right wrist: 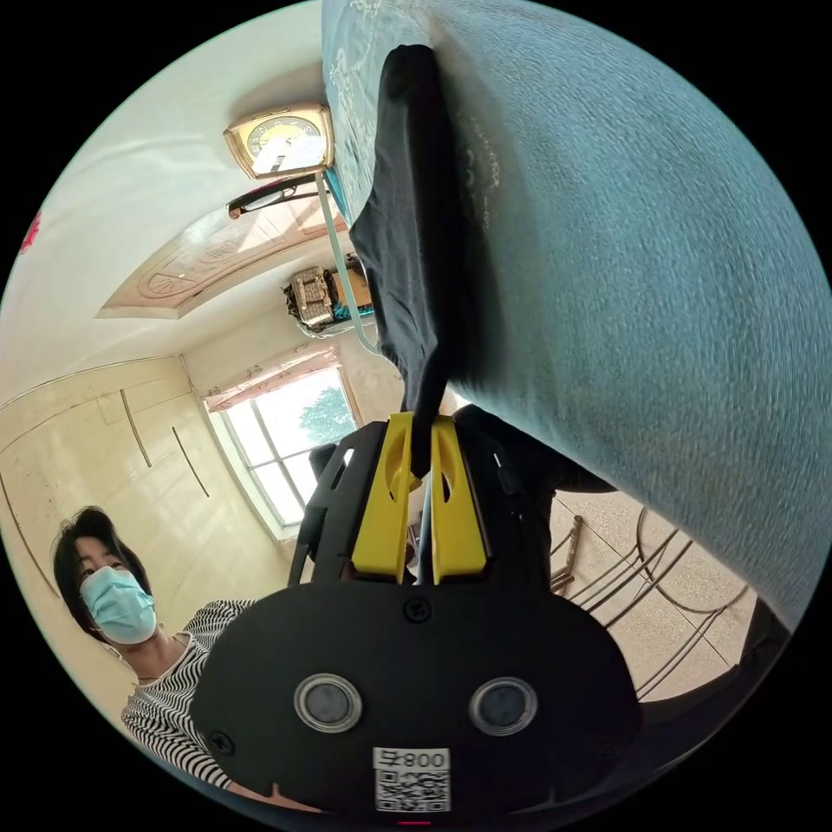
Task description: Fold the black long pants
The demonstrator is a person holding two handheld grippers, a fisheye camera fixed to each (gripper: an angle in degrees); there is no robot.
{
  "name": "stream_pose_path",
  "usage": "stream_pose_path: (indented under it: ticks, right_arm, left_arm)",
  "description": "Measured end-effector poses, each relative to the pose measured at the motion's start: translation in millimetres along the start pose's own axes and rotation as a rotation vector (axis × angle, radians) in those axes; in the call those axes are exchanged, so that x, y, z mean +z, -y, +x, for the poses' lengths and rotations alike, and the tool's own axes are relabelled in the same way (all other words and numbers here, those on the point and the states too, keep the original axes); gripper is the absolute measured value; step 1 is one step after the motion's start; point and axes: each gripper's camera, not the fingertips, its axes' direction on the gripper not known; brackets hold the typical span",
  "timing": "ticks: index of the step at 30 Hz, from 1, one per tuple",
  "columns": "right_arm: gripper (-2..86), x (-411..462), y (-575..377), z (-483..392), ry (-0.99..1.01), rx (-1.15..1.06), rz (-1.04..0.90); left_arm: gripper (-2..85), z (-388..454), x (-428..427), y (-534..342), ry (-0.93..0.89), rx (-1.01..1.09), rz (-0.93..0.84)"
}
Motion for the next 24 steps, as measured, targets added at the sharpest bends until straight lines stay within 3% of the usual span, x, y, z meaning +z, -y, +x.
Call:
stream_pose_path:
  ticks: [4,8,12,24]
  right_arm:
    - [2.6,-1.5,-10.4,-17.0,0.011,-0.036,0.009]
    - [2.3,-2.6,-19.9,-35.9,0.039,-0.069,0.017]
    - [2.1,-1.4,-26.8,-51.8,0.061,-0.088,0.021]
    - [2.0,10.7,-53.3,-90.5,0.109,-0.115,0.038]
  left_arm:
    - [4.4,-43.0,-37.1,-6.8,-0.065,-0.127,0.144]
    - [8.9,-97.9,-69.6,-11.8,-0.291,-0.275,0.346]
    - [11.2,-134.5,-88.6,-14.7,-0.375,-0.352,0.471]
    - [11.8,-173.5,-129.8,2.9,-0.360,-0.418,0.526]
